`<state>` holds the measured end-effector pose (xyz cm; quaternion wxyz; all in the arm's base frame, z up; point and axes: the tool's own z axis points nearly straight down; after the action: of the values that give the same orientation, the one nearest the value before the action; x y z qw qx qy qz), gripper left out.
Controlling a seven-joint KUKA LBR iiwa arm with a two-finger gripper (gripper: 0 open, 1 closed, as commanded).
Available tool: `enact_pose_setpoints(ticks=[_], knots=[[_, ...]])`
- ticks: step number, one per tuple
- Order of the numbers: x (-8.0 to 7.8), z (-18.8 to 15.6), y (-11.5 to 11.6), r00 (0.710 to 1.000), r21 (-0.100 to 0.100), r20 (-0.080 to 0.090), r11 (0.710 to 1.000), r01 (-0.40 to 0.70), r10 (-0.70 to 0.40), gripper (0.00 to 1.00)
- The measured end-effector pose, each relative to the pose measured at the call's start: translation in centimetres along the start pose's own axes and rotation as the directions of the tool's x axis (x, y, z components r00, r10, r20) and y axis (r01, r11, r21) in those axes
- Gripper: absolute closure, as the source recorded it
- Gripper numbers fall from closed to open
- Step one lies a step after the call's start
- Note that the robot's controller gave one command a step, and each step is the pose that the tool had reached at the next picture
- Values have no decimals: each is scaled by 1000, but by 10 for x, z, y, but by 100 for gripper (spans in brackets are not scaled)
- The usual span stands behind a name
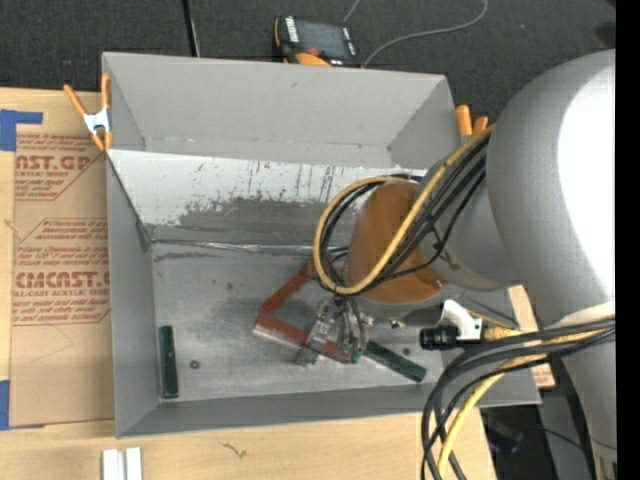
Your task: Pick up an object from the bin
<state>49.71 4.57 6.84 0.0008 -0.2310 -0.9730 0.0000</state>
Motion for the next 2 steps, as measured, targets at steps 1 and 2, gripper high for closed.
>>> enact_pose_setpoints(ticks=[1,2], knots=[[0,-36,1,1000,-2,3,1000,0,0,100],[-1,-88,1,1000,-3,5,1000,1,-1,100]])
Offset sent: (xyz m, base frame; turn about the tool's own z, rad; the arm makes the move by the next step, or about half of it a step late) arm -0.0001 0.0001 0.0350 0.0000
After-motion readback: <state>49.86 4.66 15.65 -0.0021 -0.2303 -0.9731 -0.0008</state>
